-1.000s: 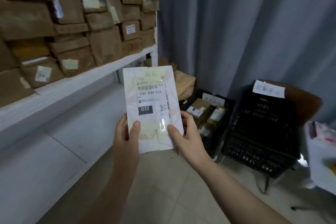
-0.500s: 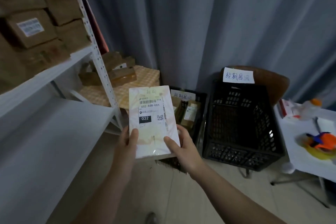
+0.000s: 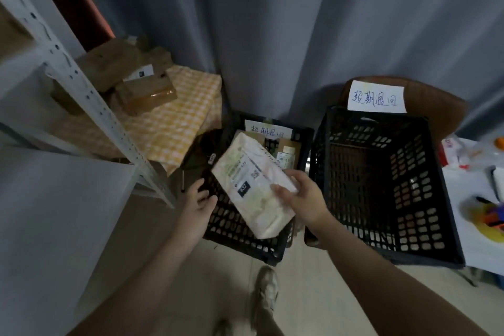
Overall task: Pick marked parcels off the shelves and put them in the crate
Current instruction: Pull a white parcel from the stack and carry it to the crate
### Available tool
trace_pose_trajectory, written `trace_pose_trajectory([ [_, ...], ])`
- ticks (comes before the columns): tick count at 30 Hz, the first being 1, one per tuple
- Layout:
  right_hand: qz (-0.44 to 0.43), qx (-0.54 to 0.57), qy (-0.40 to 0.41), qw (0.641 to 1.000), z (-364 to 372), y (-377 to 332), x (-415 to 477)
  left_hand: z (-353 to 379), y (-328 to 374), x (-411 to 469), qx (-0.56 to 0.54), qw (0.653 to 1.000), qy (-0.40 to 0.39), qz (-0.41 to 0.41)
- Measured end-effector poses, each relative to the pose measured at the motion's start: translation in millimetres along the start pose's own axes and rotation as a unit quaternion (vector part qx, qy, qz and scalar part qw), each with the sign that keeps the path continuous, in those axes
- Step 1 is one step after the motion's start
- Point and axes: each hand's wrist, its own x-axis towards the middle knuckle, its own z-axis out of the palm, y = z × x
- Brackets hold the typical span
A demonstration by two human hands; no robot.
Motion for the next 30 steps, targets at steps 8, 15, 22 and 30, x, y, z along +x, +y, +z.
trace_pose_trajectory([
  [8,0.046,-0.016,-0.112,0.992,-19.0,31.2,112.4,12.5,-70.7,137.0,0.093,0.995,-0.011,-0.045],
  [15,0.150,0.052,-0.085,0.984,28.7,77.2,152.0,21.9,-76.8,161.7,-0.027,0.990,0.009,-0.139],
  [22,0.183,-0.227,-0.093,0.952,94.8,149.2,168.3,14.7,-137.7,182.8,0.253,0.957,-0.031,-0.139],
  [30,0.202,-0.341,-0.122,0.910,118.7,220.7,184.1,46.2,-212.3,233.4,0.432,0.885,-0.119,-0.123],
])
